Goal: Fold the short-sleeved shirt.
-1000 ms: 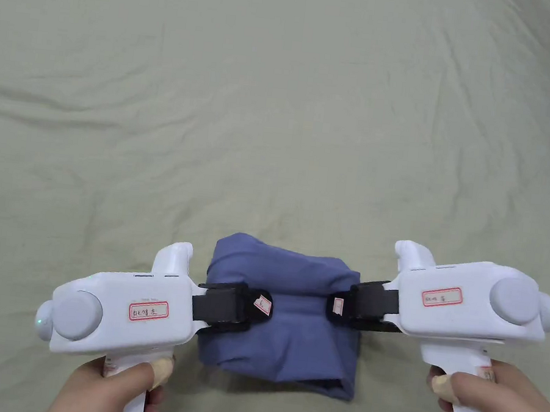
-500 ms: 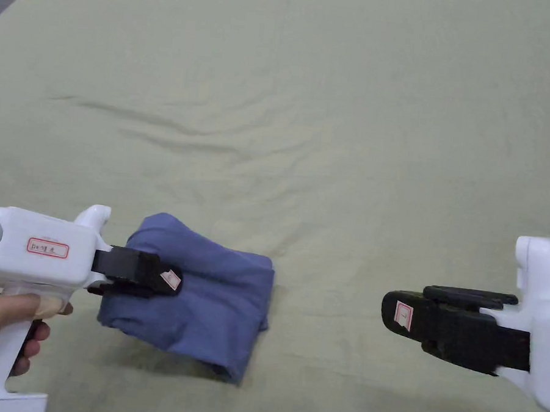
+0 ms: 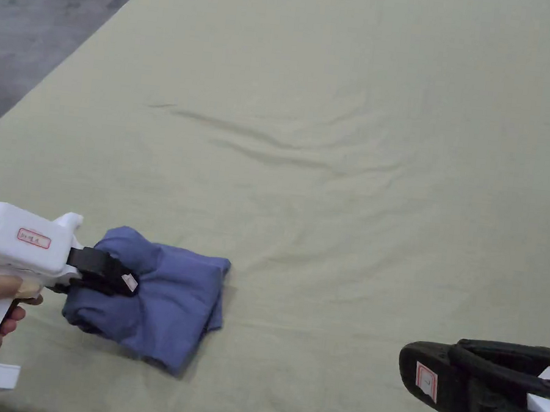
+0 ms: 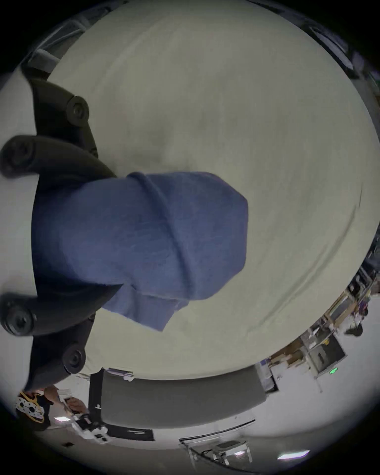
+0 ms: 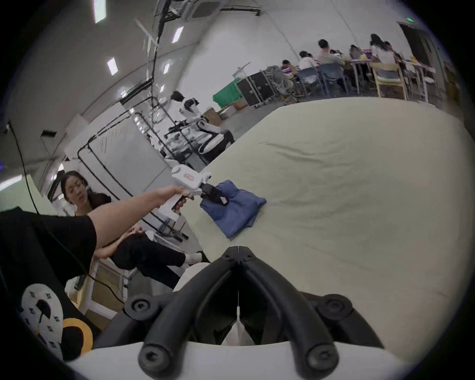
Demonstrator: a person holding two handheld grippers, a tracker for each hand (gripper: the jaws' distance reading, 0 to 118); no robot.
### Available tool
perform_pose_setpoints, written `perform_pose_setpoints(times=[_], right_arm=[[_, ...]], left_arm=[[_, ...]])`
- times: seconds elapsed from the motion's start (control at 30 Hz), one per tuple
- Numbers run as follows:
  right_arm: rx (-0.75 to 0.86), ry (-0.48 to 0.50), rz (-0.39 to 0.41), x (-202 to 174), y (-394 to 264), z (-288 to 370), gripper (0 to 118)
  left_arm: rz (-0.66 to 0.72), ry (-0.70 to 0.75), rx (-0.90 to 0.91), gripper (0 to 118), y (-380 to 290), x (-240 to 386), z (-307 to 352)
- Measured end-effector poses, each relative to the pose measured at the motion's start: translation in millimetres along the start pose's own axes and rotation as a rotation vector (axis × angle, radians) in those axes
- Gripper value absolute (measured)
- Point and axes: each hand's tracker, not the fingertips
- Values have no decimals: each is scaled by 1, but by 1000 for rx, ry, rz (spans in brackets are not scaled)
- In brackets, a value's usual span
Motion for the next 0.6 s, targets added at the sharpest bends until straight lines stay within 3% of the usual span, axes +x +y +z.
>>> perform_pose_setpoints(times=[0.2,0.4,0.6], right_arm=[[-14,-100,205,-59,4,-36,2],[-21,-53,286,-96,-4,-63,2],[-26,-67,306,-95,-5,-58,2]], left_arm=[[55,-12,19,38,-11,-16,0],[70,-17,19,38,-13,-15,2],[69,-1,16,38,-11,-16,2]])
